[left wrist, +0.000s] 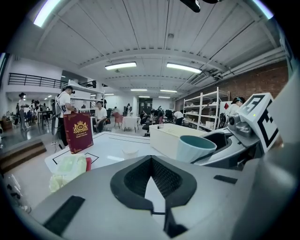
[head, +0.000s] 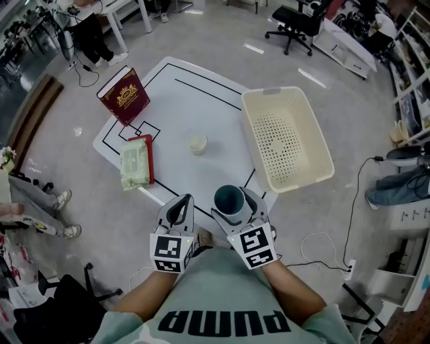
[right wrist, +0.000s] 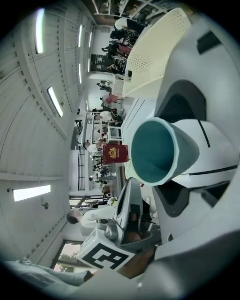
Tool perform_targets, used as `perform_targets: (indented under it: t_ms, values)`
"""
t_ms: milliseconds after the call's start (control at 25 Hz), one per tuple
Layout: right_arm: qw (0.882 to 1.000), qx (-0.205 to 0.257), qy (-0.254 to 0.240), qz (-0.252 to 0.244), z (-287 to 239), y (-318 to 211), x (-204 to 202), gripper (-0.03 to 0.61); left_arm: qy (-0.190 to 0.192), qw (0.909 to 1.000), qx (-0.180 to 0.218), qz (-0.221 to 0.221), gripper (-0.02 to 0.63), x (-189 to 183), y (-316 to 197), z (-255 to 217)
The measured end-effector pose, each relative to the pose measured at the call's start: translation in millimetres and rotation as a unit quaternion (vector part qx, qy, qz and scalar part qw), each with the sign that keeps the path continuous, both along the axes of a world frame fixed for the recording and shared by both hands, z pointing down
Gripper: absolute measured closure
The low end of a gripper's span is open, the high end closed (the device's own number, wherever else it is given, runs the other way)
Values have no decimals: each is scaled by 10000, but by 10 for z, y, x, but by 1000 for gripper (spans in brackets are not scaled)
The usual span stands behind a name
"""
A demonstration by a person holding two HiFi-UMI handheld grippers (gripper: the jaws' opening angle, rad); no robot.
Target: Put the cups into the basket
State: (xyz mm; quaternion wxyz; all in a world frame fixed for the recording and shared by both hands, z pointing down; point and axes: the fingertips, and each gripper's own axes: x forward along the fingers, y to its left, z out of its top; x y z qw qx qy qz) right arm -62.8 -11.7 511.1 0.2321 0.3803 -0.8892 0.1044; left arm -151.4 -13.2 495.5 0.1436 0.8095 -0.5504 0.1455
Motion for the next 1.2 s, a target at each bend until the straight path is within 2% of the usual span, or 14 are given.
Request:
perform_targets:
  t_ms: [280, 480, 920, 1200]
  values:
    - [9996, 174, -211, -35, -453, -55, 28, 192, 137, 9998, 123, -108, 609, 18, 28, -178]
    - [9993, 210, -323, -16, -671, -155, 142, 192, 171, 9996, 240, -33, 609, 152, -33, -302]
    - [9978, 499, -255, 352, -950, -525, 787, 192, 205, 9976, 527, 402, 608, 773, -325, -586]
    - [9961, 595, -243, 604, -1081, -827, 1213, 192, 208, 9968, 630, 442, 609, 1089, -616, -724]
